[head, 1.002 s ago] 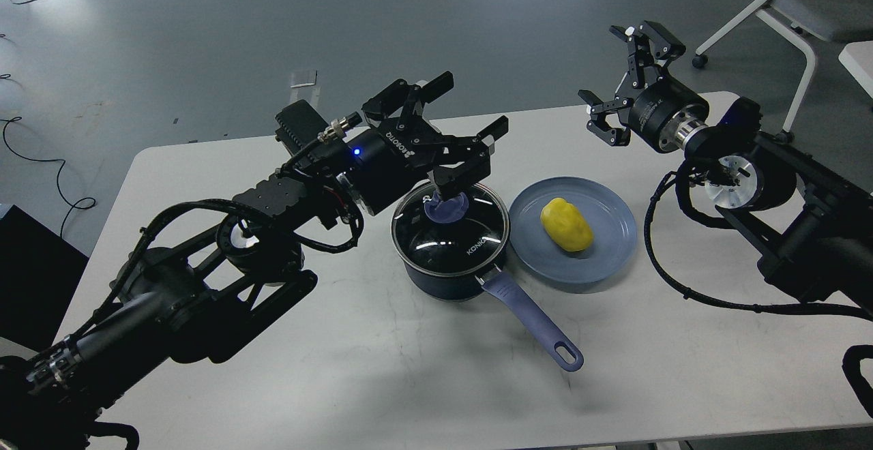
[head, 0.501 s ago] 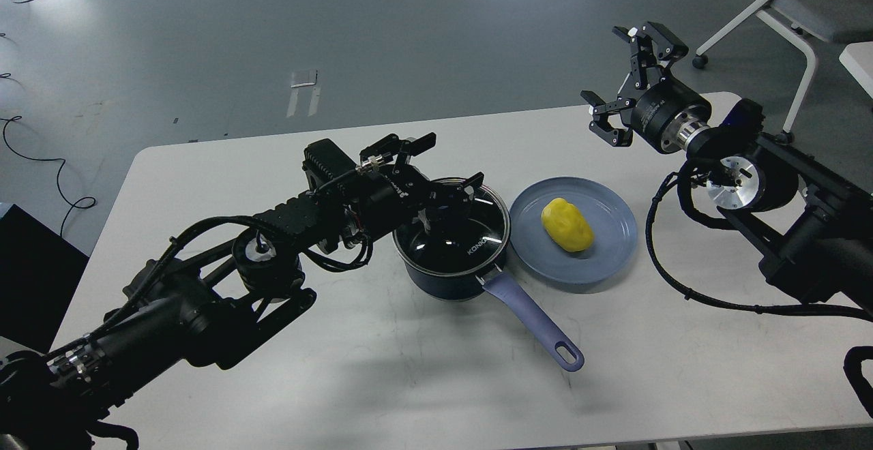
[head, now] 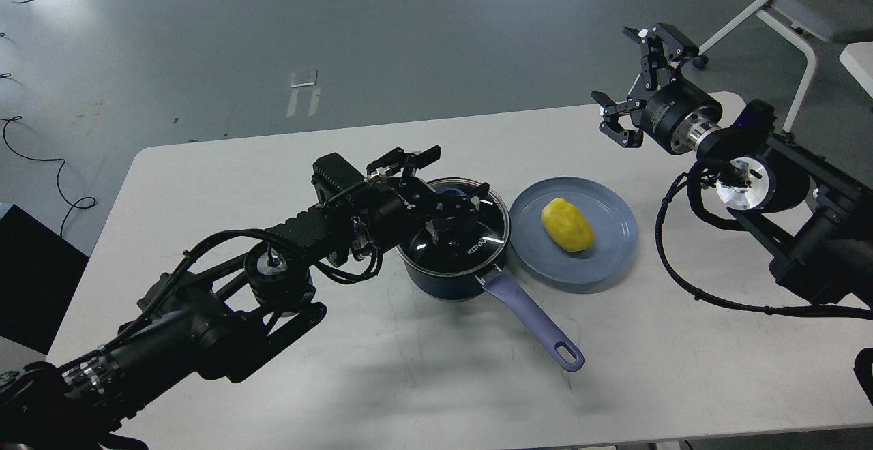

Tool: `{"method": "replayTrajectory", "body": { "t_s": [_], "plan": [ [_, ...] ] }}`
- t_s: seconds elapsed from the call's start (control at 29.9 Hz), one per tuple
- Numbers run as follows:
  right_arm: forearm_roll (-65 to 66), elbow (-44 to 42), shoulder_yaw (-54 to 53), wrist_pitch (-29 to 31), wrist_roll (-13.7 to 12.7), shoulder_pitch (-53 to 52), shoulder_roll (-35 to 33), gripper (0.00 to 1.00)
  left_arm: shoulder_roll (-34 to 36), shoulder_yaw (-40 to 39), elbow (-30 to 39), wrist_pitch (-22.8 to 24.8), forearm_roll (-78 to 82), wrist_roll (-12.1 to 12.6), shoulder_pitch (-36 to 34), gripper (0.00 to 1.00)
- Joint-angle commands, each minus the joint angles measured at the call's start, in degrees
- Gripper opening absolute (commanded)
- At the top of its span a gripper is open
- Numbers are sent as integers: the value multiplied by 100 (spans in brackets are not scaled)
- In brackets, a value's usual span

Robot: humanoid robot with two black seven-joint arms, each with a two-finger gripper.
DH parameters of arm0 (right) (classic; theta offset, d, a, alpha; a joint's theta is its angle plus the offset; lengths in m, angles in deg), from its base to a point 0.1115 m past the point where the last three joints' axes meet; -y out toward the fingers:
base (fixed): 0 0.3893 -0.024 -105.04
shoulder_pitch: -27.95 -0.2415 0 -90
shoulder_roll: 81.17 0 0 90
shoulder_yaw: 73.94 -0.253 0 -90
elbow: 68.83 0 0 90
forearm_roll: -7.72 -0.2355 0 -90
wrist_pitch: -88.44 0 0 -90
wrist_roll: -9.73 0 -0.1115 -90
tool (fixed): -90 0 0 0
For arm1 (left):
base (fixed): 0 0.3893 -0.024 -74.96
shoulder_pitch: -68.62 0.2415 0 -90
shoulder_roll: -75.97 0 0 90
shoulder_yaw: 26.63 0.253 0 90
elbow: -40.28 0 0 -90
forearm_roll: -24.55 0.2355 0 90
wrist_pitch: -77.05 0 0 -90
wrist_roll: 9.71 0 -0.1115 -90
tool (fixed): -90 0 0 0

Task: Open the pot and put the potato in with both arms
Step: 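Reach the left gripper over the saucepan to the blue lid knob, then close the left gripper on the blue knob of the glass lid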

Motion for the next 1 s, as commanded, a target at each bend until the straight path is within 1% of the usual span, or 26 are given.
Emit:
{"method": "replayTrajectory", "body": {
  "t_s": [0.0,0.97],
  "plan": [
    [9,0,4,1,-7,4,-2,100,-5,-6,17,-55,0,41,84,98],
    [9,-44,4,-26,-7,-5,-2,100,-40,2,-18,-213,0,59,400,98]
  ]
}}
